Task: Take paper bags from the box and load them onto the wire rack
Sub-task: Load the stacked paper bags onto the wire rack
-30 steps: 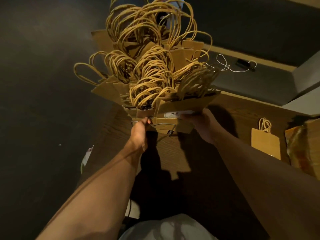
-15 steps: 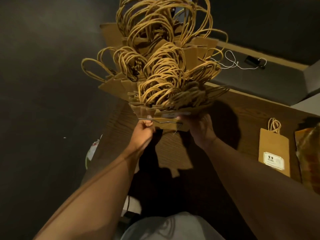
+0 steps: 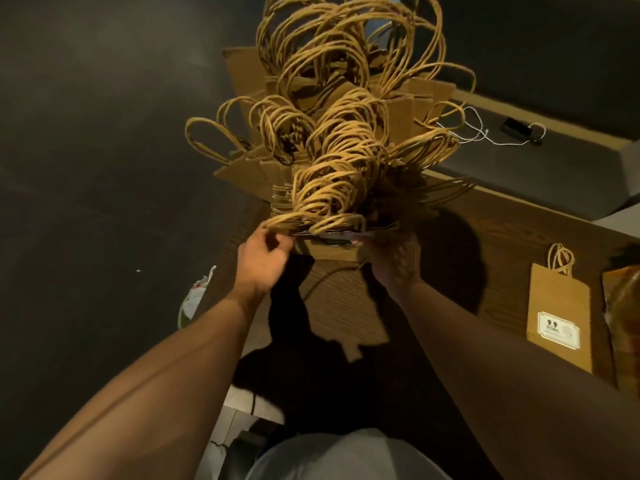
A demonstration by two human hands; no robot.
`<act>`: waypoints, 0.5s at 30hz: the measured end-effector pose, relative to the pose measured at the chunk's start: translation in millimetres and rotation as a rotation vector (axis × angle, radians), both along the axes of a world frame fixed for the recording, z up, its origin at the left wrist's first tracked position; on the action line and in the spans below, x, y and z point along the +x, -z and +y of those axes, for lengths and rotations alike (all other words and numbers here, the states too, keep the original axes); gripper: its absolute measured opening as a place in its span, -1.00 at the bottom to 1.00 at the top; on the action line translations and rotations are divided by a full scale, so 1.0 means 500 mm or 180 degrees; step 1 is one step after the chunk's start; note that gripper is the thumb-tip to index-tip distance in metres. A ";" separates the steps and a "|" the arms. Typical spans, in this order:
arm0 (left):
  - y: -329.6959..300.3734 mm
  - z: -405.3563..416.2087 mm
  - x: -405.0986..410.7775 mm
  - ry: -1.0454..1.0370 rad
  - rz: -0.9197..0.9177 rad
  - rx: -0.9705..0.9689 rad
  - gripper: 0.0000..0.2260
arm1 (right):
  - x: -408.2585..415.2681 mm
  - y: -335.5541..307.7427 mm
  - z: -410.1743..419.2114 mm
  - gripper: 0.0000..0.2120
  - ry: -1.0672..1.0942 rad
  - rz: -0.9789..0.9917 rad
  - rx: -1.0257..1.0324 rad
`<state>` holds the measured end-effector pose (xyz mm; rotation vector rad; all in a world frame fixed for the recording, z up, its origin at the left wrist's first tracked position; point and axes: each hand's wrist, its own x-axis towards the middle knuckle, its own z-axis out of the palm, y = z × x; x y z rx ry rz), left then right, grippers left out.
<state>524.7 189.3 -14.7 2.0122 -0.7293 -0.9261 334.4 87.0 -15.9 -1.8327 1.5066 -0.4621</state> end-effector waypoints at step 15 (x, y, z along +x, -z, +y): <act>0.025 0.013 0.046 0.0297 -0.0809 -0.0162 -0.81 | 0.021 0.008 0.042 -0.64 0.0670 -0.0754 0.0467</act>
